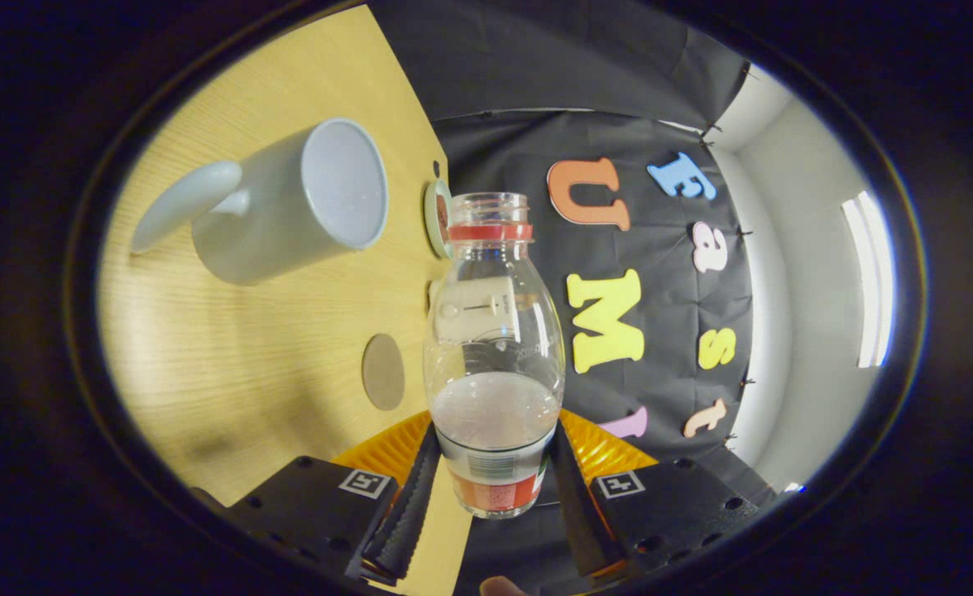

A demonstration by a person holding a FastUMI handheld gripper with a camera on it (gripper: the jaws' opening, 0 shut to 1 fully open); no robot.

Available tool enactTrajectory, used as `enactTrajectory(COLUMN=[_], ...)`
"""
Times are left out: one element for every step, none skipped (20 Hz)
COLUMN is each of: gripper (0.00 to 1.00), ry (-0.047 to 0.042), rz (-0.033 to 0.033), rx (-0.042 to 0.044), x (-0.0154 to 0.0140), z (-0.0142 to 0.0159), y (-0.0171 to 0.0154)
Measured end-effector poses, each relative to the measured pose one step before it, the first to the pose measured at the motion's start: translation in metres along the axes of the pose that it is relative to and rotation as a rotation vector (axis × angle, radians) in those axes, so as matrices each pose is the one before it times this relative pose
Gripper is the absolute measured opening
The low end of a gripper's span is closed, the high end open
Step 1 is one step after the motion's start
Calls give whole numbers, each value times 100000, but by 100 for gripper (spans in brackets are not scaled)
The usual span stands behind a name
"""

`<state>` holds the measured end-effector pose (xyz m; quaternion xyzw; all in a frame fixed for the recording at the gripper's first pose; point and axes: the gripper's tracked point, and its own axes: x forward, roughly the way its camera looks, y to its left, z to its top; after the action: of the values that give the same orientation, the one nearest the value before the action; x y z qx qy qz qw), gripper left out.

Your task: Take the bottle from table, then pour the juice into the cup, finally place the bottle on the coaster

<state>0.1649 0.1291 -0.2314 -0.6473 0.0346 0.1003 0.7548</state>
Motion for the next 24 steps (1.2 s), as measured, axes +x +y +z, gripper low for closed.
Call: enactTrajectory(gripper=[76,76,76,76,76,76,76,76,76,76,76,75,76,76,76,76,76,76,76,75,75,75,76,76], ry=[181,372,431,697,603,235,-77,-116,-12,-121,-64,-59,55,-221,-23,-160,-80,-26,-40,118,131,95,256,97], rz=[341,101,223,304,362,-192,-440,-509,228,-34,-3,42,-191,-543,-604,-510,-314,-305,-238,-328,-41,-33,-283,-259], rx=[-1665,-2036,-2103,-1550,-1547,-1734,-1829,-1227,-1123,-988,-1268,-1215,-1314,-1259,-1148,-1136,-935,-708,-728,-593,-333,-346,-500,-411], x=[-1,47,48,73,-77,-94,-50,77,-58,40,-28,90,-39,0,-98,-16,20,-26,-87,18,-64,-16,-2,-45], z=[-20,35,79,-254,-83,125,109,72,109,82,154,28,18,31,88,23,-29,27,-2,-88,-95,-4,-237,27], y=[-102,63,108,98,72,-200,-205,-196,-68,17,-59,-127,-171,-221,-353,-241,-226,-162,-201,-147,-143,-55,-223,-152])
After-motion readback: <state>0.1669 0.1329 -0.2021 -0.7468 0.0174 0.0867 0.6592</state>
